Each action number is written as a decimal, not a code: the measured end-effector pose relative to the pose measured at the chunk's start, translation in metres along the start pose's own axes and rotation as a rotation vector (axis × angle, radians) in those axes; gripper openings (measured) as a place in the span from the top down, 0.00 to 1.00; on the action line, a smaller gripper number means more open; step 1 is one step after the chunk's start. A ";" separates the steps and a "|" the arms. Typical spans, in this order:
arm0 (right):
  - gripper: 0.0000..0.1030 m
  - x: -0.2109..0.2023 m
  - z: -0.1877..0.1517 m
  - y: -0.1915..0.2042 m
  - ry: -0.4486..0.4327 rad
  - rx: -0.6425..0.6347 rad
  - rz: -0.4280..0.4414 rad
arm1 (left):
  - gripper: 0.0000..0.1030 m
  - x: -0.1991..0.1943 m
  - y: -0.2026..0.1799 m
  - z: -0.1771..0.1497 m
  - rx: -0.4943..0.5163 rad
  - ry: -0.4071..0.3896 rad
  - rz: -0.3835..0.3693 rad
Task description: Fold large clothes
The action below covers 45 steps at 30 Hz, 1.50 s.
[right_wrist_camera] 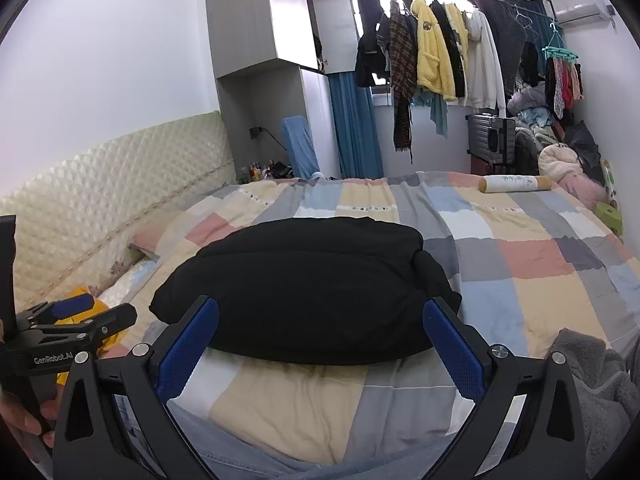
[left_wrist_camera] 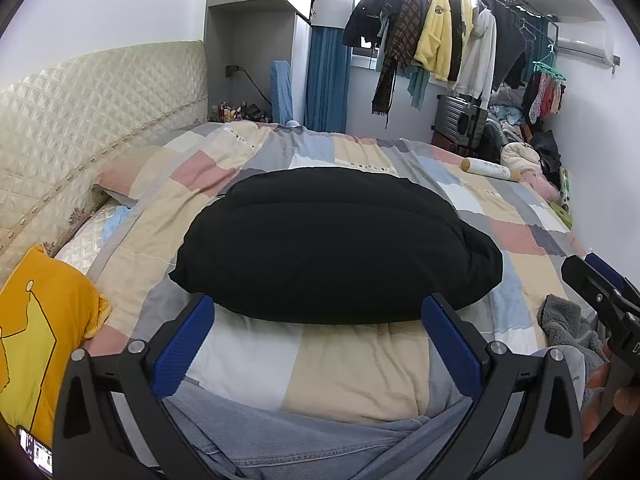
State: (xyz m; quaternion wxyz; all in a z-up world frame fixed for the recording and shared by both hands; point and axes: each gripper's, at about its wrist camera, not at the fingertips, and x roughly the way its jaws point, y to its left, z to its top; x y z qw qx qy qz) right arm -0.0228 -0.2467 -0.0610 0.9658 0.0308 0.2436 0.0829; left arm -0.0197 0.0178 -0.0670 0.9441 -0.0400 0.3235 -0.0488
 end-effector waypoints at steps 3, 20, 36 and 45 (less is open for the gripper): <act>0.00 0.000 0.000 -0.001 0.005 0.002 0.001 | 0.00 0.000 0.000 0.000 -0.002 0.002 0.000; 0.00 -0.001 0.001 -0.004 -0.001 0.007 -0.003 | 0.00 -0.002 -0.006 0.003 -0.003 0.005 -0.001; 0.00 0.001 -0.007 -0.009 0.007 0.025 -0.012 | 0.00 -0.004 -0.007 0.001 -0.003 0.011 -0.006; 0.00 0.001 -0.007 -0.008 0.009 0.027 -0.013 | 0.00 -0.004 -0.007 0.002 -0.001 0.008 -0.005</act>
